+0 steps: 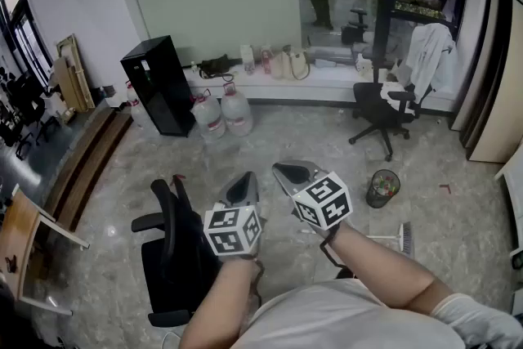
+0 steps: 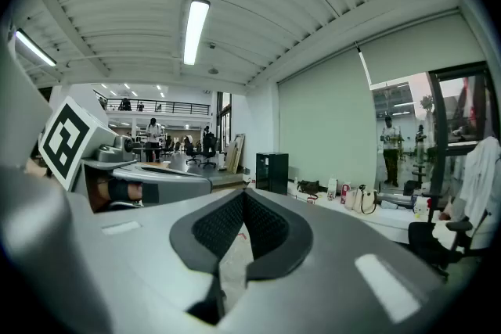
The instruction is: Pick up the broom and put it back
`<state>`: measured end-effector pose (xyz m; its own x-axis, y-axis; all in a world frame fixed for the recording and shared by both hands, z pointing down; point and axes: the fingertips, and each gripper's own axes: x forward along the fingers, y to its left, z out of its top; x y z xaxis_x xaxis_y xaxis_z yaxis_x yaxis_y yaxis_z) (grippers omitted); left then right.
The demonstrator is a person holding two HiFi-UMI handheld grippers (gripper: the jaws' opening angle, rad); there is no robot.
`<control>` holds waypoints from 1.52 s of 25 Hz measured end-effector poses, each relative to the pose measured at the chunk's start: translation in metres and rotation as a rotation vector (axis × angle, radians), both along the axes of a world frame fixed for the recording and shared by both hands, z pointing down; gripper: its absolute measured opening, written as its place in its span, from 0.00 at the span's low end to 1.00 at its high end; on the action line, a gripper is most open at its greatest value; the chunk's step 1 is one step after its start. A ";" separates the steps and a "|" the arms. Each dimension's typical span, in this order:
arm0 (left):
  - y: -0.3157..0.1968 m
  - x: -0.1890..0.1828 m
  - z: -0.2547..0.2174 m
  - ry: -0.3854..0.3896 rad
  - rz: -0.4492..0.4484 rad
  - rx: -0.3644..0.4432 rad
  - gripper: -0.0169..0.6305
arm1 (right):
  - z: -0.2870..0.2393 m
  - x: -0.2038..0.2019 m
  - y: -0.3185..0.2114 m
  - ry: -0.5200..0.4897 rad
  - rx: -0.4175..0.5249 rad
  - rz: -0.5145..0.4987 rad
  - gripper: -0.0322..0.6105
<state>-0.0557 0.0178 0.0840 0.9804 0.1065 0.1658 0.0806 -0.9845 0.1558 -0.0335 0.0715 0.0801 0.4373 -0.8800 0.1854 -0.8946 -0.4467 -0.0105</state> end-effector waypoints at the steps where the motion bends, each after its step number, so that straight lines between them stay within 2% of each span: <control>1: -0.002 0.000 0.000 -0.001 0.000 0.000 0.03 | 0.000 0.000 -0.002 -0.001 0.000 0.000 0.05; 8: -0.003 0.005 0.007 -0.003 -0.004 -0.007 0.03 | 0.003 0.004 -0.003 -0.024 0.039 -0.008 0.05; 17: -0.010 0.029 0.027 -0.025 -0.033 -0.023 0.03 | 0.035 0.041 0.011 -0.079 0.010 -0.004 0.05; 21: -0.010 0.057 0.048 -0.051 -0.074 -0.021 0.03 | 0.056 0.083 0.025 -0.099 -0.003 -0.008 0.05; 26: 0.005 0.116 0.090 -0.097 -0.127 -0.031 0.03 | 0.092 0.154 0.050 -0.110 -0.035 -0.011 0.05; 33: 0.012 0.209 0.145 -0.173 -0.226 -0.068 0.03 | 0.154 0.263 0.059 -0.190 -0.109 -0.116 0.05; 38: -0.001 0.249 0.199 -0.233 -0.307 -0.075 0.03 | 0.230 0.308 0.053 -0.239 -0.198 -0.232 0.06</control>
<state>0.1933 0.0165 0.2827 0.9055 -0.1652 0.3909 -0.2615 -0.9427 0.2074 0.2740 0.1240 0.3096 0.1548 -0.8874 0.4342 -0.9549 -0.2471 -0.1646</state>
